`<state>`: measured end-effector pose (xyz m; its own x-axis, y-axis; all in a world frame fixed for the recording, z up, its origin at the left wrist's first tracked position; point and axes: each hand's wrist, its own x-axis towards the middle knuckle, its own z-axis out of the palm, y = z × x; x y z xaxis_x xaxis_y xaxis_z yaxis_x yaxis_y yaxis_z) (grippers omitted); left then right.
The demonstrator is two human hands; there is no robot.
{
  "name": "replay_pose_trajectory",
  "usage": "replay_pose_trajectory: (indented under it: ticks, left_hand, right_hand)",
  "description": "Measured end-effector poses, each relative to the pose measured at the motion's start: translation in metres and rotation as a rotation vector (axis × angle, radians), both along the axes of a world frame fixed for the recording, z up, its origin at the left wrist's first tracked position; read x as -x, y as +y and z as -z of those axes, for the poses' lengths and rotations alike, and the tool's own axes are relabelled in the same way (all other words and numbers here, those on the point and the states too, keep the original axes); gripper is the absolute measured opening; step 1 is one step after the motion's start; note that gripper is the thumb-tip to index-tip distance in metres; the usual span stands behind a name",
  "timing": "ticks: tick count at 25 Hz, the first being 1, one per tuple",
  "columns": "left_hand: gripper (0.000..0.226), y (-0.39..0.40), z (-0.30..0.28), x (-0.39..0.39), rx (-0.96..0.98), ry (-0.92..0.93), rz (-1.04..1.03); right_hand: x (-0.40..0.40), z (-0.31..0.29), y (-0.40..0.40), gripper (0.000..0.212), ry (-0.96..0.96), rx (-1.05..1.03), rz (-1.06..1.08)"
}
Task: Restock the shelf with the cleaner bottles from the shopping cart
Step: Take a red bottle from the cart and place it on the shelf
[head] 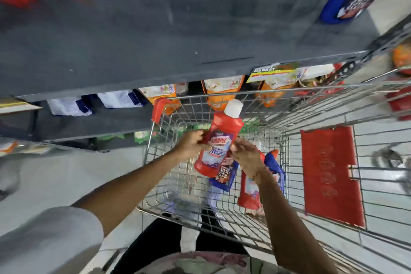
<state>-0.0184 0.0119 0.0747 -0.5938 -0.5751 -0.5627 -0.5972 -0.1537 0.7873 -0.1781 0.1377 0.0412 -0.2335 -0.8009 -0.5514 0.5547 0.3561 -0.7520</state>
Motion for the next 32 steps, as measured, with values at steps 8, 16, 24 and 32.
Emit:
replay_pose_trajectory:
  ticks: [8, 16, 24, 32]
  left_hand:
    - [0.046, -0.069, -0.156, -0.053, 0.256, 0.463, -0.171]
    - [0.039, -0.184, -0.235, -0.179, 0.471, 0.561, -0.316]
    - [0.044, -0.267, -0.239, -0.298, 0.574, 0.548, -0.409]
    - [0.047, -0.295, -0.213, -0.357, 0.516, 0.526, -0.530]
  right_hand:
    - [-0.026, -0.161, -0.109, 0.023, 0.283, 0.420, -0.166]
    - [-0.144, -0.257, -0.259, 0.033, 0.490, 0.601, -0.185]
    - [-0.270, -0.266, -0.356, 0.036, 0.443, 0.669, -0.232]
    - [-0.331, -0.246, -0.396, 0.045, 0.441, 0.621, -0.284]
